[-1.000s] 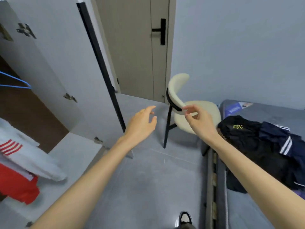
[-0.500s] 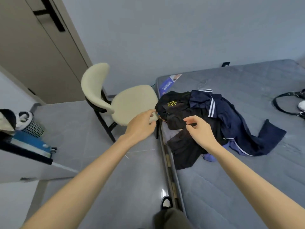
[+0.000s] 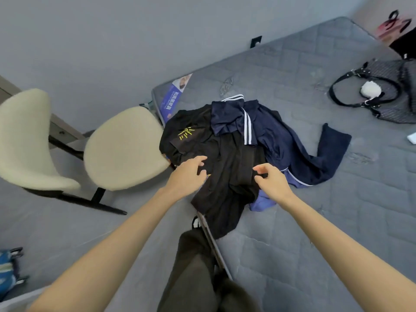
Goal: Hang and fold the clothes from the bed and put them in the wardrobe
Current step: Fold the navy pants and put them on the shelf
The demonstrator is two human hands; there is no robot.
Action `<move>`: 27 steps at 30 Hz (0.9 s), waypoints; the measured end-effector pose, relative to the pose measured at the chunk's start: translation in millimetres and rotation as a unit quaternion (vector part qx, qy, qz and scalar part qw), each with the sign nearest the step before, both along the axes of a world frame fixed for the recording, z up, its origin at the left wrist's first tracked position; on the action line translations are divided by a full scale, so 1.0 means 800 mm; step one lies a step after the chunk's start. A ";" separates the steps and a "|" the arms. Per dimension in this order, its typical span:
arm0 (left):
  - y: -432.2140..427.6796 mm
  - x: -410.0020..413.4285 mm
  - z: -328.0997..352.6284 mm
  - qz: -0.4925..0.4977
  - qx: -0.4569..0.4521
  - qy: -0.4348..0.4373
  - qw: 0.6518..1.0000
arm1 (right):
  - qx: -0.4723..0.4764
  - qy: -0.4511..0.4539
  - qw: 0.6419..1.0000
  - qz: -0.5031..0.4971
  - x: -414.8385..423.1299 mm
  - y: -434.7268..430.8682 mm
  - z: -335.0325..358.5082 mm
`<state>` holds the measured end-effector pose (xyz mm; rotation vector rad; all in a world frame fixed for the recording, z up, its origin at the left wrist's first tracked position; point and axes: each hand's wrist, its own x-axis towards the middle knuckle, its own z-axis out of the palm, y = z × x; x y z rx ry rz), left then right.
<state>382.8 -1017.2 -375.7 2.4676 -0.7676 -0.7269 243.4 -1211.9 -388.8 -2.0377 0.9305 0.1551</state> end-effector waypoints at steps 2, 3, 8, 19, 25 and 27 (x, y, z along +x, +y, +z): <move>-0.030 0.021 -0.025 -0.038 -0.002 0.024 0.999 | 0.014 0.016 0.999 -0.036 0.010 -0.019 -0.023; -0.046 0.030 -0.038 -0.054 0.000 0.031 0.998 | 0.022 0.021 0.998 -0.057 0.015 -0.028 -0.035; -0.116 0.081 -0.110 -0.106 0.018 0.085 0.991 | 0.053 0.057 0.986 -0.145 0.051 -0.062 -0.100; -0.250 0.160 -0.246 -0.255 -0.041 -0.041 0.965 | 0.077 0.040 0.964 -0.251 0.122 -0.106 -0.210; -0.328 0.182 -0.281 -0.309 0.027 -0.192 0.931 | 0.004 -0.018 0.963 -0.269 0.138 -0.131 -0.215; -0.337 0.183 -0.282 -0.291 0.008 -0.198 0.936 | -0.030 -0.025 0.965 -0.259 0.141 -0.137 -0.216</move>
